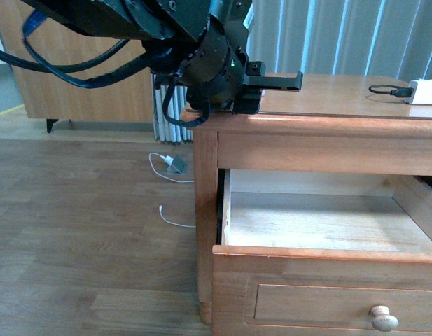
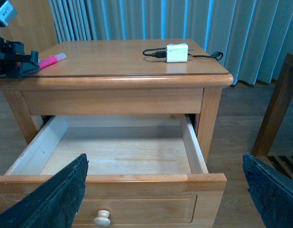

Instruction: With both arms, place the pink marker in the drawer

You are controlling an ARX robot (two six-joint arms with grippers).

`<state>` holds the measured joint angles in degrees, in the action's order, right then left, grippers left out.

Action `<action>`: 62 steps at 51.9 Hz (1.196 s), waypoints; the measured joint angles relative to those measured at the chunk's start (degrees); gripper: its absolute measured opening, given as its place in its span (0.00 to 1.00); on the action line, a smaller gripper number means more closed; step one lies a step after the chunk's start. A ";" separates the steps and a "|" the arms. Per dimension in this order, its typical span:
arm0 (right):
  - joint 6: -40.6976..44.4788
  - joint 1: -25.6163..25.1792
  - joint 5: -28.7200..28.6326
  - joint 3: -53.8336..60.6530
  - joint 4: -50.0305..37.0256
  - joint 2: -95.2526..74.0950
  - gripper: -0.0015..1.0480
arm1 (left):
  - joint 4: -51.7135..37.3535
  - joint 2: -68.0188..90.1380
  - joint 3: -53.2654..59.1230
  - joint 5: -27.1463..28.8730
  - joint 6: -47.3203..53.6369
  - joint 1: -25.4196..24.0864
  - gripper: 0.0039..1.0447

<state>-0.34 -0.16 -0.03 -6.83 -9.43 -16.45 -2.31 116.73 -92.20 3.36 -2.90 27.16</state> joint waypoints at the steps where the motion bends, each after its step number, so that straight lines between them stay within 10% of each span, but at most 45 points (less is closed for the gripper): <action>1: 0.00 0.00 0.02 0.00 0.00 0.00 0.92 | -0.42 -0.85 1.09 -1.90 0.31 -0.09 0.14; 23: 0.00 0.00 0.00 0.00 0.00 0.00 0.92 | -3.74 -9.86 16.13 -16.72 12.41 0.92 0.14; 62: 0.00 0.00 0.02 0.00 0.00 0.00 0.92 | -2.71 6.05 8.28 -9.31 16.74 7.74 0.14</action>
<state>-0.34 -0.16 -0.01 -6.83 -9.43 -16.45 -5.02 122.78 -83.92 -5.96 13.85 34.89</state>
